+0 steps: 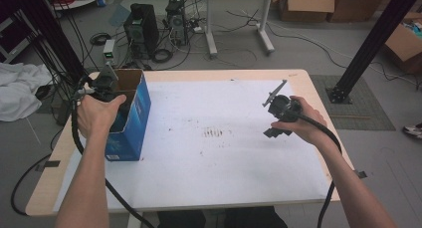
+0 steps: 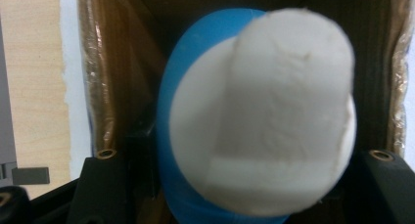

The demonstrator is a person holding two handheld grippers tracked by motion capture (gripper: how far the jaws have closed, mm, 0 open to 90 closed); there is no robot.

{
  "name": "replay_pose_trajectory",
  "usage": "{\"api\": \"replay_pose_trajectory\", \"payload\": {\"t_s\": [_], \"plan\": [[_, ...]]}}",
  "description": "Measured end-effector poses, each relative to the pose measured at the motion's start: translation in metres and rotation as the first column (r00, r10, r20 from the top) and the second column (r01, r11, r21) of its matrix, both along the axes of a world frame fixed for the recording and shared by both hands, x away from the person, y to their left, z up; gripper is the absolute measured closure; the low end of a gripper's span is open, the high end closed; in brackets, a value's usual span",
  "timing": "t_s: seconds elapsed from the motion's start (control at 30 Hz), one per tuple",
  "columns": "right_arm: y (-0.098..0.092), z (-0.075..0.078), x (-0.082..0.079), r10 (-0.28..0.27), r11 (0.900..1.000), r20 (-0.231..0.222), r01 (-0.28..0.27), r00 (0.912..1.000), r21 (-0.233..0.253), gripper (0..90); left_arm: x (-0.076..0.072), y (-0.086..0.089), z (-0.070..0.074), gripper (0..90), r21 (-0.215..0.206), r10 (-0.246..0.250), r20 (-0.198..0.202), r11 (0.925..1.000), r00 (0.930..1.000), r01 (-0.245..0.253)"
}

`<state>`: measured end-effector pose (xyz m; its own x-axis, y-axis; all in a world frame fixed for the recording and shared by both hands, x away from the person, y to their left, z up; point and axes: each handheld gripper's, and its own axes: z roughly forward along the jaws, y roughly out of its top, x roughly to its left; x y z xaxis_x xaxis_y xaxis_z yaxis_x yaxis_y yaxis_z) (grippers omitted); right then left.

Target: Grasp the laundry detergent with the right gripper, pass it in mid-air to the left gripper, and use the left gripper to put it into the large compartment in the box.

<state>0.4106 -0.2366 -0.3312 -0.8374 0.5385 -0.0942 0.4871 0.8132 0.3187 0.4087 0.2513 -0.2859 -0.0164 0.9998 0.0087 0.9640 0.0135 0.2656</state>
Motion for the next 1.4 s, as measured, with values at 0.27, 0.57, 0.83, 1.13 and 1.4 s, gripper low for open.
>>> {"api": "replay_pose_trajectory", "payload": {"t_s": [0.27,0.57,0.83,1.13,1.4], "plan": [[0.0013,-0.0016,-0.001,0.002,1.0,-0.002,-0.002,1.0,0.001,18.5,-0.0024,0.0,-0.0018,37.7,-0.002,-0.001,-0.003,1.0,1.0,0.001],[0.0015,-0.0029,-0.0031,0.003,1.0,-0.005,-0.003,1.0,0.001,18.5,-0.0048,-0.0043,-0.0023,37.6,0.017,-0.01,0.004,0.9998,0.9999,0.01],[-0.0006,-0.0032,-0.0032,0.0,1.0,-0.005,0.0,1.0,0.001,18.5,-0.0049,-0.003,-0.0029,37.4,0.013,-0.002,0.012,0.9999,0.9999,0.002],[0.0019,-0.0048,-0.0025,0.004,1.0,-0.009,-0.004,1.0,-0.001,18.5,-0.005,-0.0025,-0.0029,37.4,0.01,-0.006,0.012,0.9999,0.9999,0.006],[0.0024,-0.0061,-0.0025,0.005,1.0,-0.012,-0.005,0.9999,-0.006,18.4,-0.0052,-0.003,-0.003,37.1,0.01,-0.006,0.013,0.9999,0.9999,0.006]]}}
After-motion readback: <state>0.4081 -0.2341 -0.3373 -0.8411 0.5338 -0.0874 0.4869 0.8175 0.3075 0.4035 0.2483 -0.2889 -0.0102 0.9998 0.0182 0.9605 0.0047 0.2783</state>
